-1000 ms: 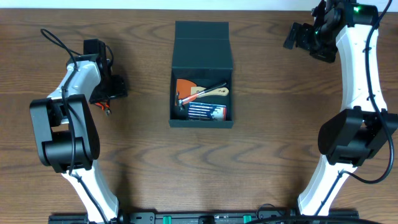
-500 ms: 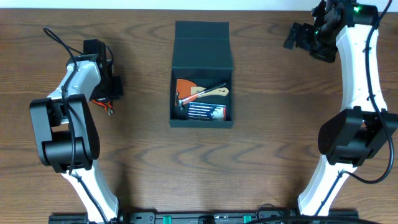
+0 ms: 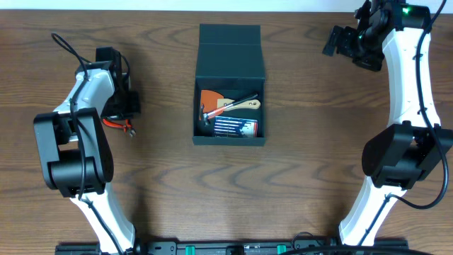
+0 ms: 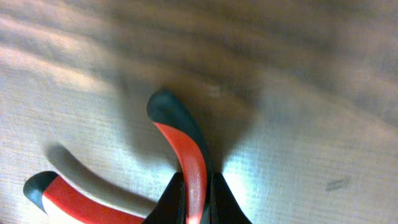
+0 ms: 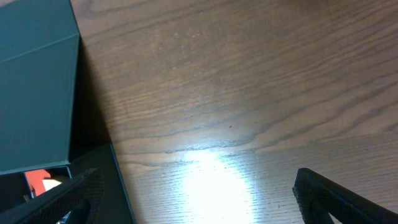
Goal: Pack container
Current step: 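Carry the pliers into the black box and release them, then move the left gripper to the yellow-handled screwdriver and grasp it, then carry the screwdriver over the box and lower it inside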
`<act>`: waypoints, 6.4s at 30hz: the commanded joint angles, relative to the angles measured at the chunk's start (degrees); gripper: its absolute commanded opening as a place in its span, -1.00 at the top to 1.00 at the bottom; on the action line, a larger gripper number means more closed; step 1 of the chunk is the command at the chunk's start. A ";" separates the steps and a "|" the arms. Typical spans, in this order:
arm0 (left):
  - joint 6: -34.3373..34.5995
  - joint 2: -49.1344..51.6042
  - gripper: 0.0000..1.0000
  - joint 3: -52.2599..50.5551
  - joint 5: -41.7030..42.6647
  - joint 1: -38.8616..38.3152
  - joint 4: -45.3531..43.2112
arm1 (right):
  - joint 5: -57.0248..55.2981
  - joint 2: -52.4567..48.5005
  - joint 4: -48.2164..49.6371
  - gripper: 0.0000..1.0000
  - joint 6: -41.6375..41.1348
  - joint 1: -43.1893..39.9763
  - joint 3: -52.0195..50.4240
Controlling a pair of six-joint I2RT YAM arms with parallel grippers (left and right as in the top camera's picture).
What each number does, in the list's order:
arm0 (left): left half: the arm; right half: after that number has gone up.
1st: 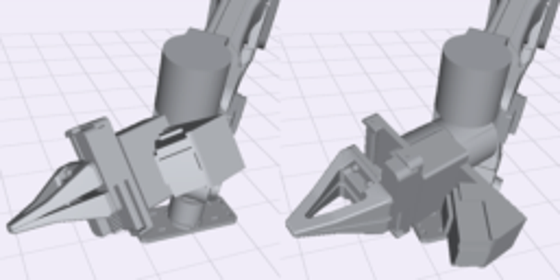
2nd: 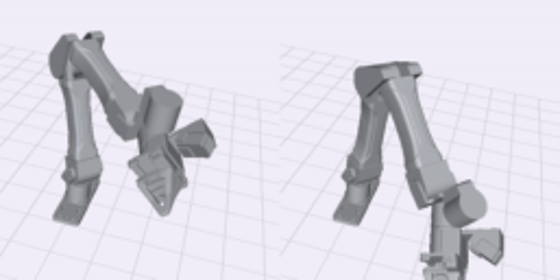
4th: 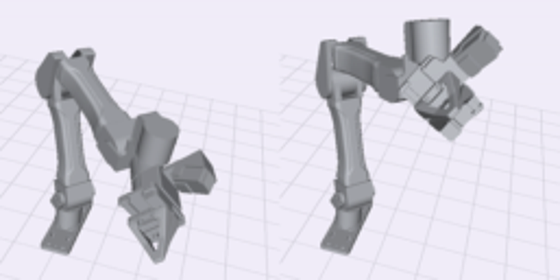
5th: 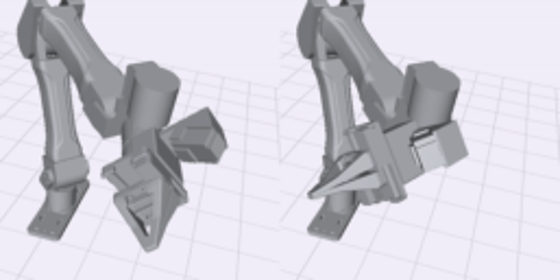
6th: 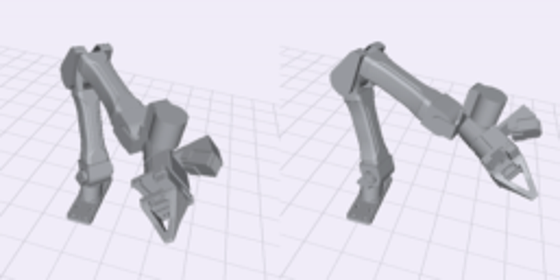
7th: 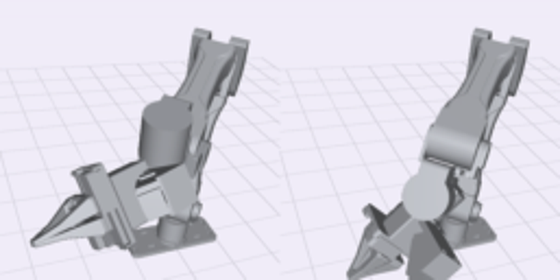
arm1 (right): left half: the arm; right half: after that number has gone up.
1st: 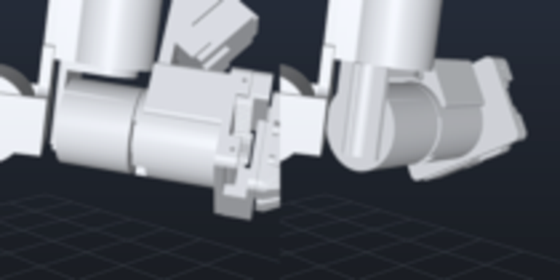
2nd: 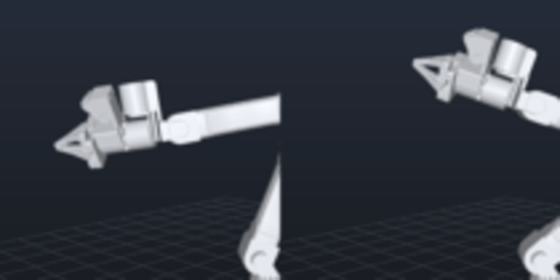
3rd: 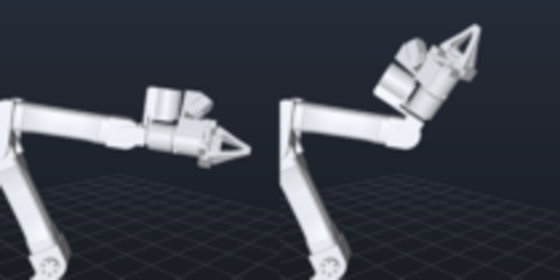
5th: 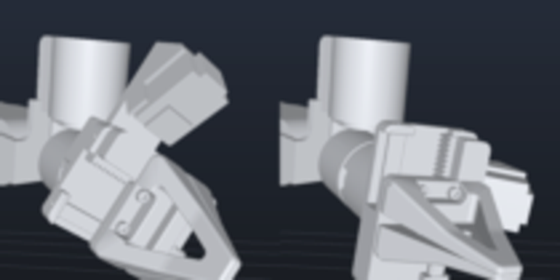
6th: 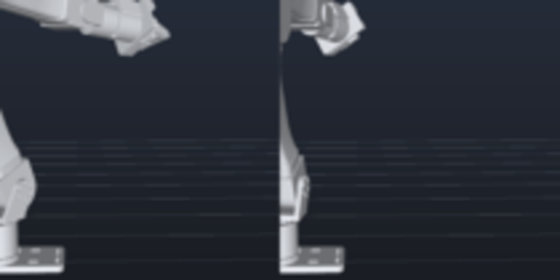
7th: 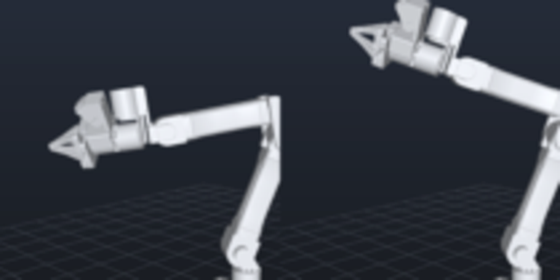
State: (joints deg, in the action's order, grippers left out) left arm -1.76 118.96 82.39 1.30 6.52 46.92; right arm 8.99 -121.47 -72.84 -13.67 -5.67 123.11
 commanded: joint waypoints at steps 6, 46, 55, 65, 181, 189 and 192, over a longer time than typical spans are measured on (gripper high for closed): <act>-10.95 -17.40 0.88 1.33 -0.22 -1.90 2.05 | -0.20 -0.37 0.39 -0.98 -0.85 0.42 -0.24; -63.21 -9.94 0.89 0.76 11.50 -41.38 0.11 | -0.20 -0.37 -0.02 -0.98 -0.83 0.42 -0.24; -63.21 -6.54 0.88 0.76 12.44 -41.38 -2.64 | -0.20 -0.37 -0.04 -0.99 -0.83 0.42 -0.24; -64.61 -6.54 0.66 0.76 12.66 -42.25 -3.06 | -0.20 -0.37 -0.02 -0.98 -0.85 0.42 -0.24; -22.56 0.00 0.29 -2.34 4.66 23.12 4.57 | -3.19 -0.37 1.42 -0.99 0.87 0.42 -0.24; -22.56 -6.60 0.89 -0.87 5.81 23.12 7.43 | -3.19 -0.37 1.49 -0.98 0.87 0.42 -0.24; -22.56 -10.56 0.89 -0.87 5.79 22.60 8.26 | -3.19 -0.37 1.46 -0.99 0.87 0.42 -0.24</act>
State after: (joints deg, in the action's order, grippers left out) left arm -24.64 113.51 81.21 6.07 29.54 54.35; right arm 6.37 -121.47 -71.35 -13.21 -5.65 123.11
